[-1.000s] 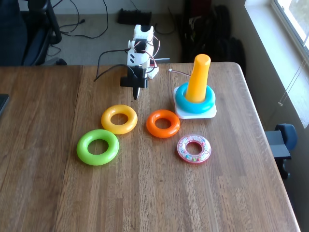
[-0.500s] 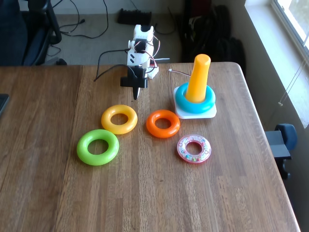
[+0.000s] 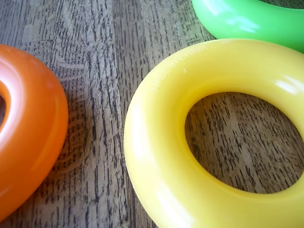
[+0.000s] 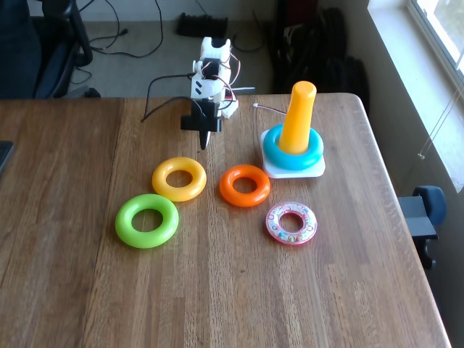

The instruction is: Pick and place the blue ring

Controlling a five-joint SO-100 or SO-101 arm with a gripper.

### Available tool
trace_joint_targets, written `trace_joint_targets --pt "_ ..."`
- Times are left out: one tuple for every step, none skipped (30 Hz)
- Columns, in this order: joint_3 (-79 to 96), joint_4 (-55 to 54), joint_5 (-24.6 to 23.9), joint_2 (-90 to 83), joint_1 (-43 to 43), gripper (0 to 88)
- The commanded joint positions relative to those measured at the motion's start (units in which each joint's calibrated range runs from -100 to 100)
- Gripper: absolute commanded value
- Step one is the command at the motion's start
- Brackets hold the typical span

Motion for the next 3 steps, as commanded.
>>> trace_joint_targets --pt "-1.45 -0.75 0.05 -0.32 0.28 2.2" --pt "-1.45 -0.75 0.05 -0.32 0.28 2.2" --pt "-1.45 -0.75 0.05 -0.32 0.28 2.2"
